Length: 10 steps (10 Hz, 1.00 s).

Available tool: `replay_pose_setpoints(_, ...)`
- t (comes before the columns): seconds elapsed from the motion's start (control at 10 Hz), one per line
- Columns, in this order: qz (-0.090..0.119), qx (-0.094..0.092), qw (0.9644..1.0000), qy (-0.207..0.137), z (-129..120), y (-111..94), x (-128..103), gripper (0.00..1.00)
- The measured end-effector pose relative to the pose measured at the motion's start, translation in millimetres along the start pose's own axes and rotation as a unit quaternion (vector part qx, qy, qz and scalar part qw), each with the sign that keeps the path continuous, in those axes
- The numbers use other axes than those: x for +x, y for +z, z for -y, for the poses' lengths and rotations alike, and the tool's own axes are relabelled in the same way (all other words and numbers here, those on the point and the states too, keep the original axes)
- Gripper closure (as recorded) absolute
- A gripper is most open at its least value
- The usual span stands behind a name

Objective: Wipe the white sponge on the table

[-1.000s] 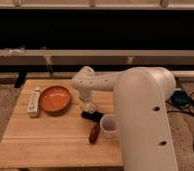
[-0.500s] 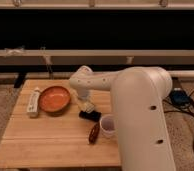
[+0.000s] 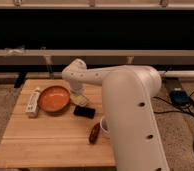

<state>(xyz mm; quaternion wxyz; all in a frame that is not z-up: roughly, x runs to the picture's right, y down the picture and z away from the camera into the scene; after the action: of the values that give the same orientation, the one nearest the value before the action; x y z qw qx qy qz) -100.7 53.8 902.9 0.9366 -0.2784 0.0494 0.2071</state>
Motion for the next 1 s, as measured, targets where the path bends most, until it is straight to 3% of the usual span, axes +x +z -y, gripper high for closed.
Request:
replay_pose_setpoints(0.6, -0.015, 0.026, 0.9995, 0.012, 48, 20, -11, 1.00)
replay_pose_setpoints(1.0, -0.025, 0.034, 0.9988, 0.025, 67, 32, -14, 1.00)
